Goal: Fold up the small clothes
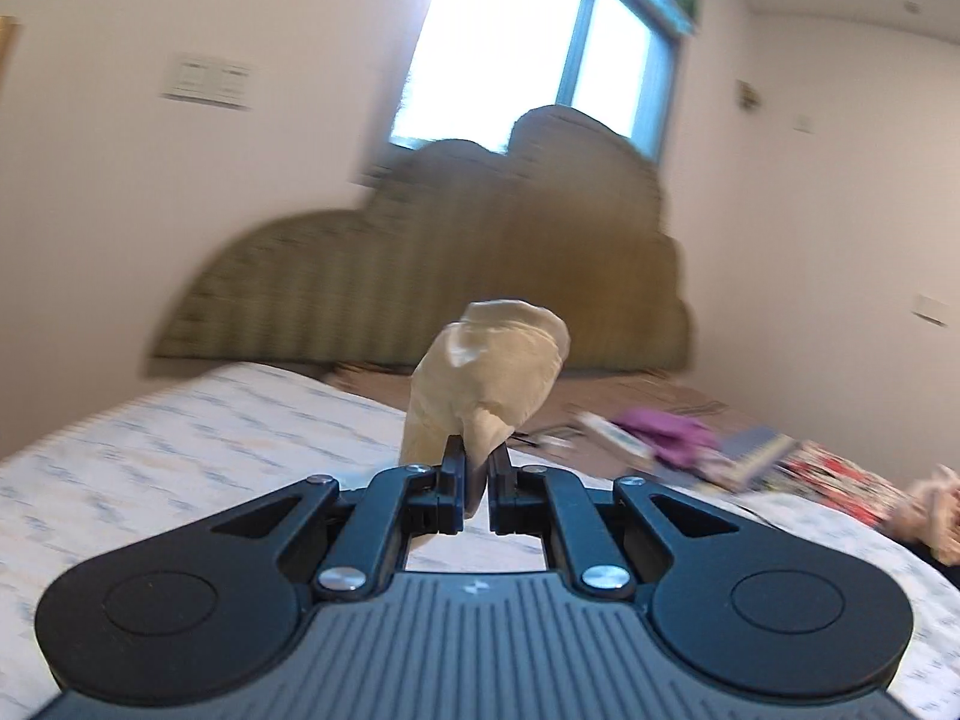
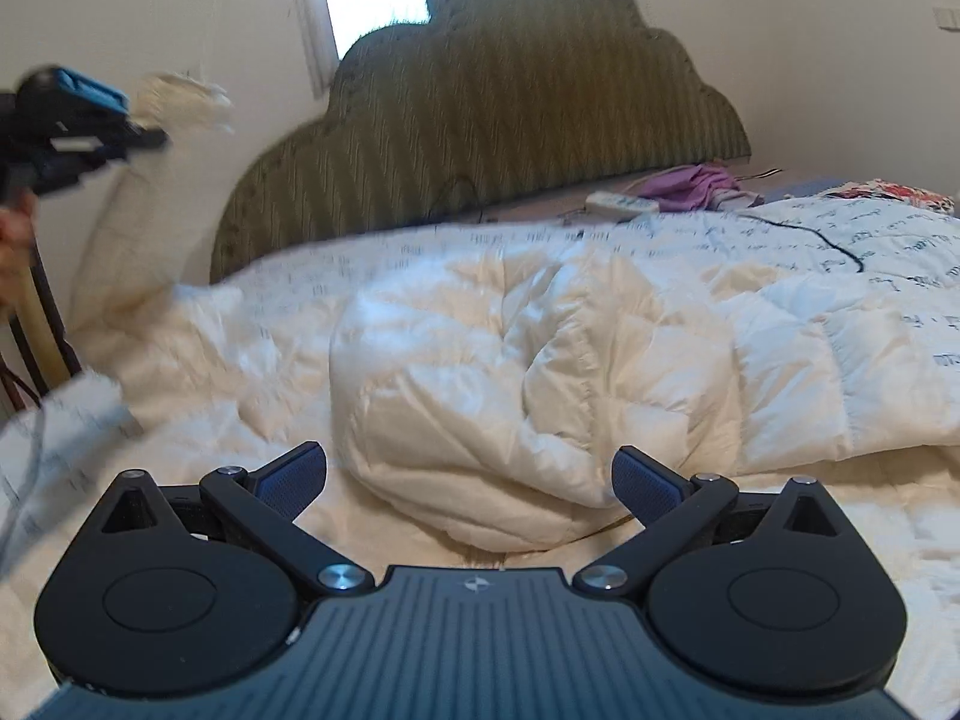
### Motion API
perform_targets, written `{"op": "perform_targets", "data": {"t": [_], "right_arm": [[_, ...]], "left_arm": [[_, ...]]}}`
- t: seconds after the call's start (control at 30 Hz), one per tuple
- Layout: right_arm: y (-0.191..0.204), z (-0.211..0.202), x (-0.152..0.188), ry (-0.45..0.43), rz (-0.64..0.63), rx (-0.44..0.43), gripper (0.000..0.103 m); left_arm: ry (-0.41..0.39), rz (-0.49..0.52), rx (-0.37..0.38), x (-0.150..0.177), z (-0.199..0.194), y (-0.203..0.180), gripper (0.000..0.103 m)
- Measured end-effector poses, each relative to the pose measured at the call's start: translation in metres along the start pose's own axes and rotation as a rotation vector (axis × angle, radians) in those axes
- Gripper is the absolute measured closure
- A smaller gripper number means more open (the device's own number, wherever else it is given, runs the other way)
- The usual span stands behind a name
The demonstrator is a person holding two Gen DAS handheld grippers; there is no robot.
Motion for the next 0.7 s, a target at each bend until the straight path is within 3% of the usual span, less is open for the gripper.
{"op": "perform_targets", "data": {"t": [0.2, 0.37, 0.63, 0.7], "right_arm": [[-0.038, -0.030, -0.013, -0.020, 0.018, 0.121, 0.000], [-0.071, -0.047, -0.001, -0.007, 0.129, 0.173, 0.000], [-0.097, -0.064, 0.014, -0.005, 0.210, 0.212, 0.000], [-0.100, -0.065, 0.018, 0.000, 0.223, 0.215, 0.000]], "left_arm": [[0.035, 0.057, 0.139, 0.030, 0.004, -0.080, 0.096], [0.100, 0.099, 0.218, 0.063, 0.004, -0.128, 0.096], [0.269, 0.137, 0.318, 0.125, 0.010, -0.184, 0.096], [0.315, 0.165, 0.335, 0.141, 0.012, -0.196, 0.088]]}}
Point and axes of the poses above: each gripper's, at about its wrist camera, not at the fingertips, and z roughly the way its jaws point, y to its left, x to its underside, the point moved 10 cm from there along z, roughly the way its jaws point, and after that the axes turned 6 degrees about -y, right-handed, at the moved point
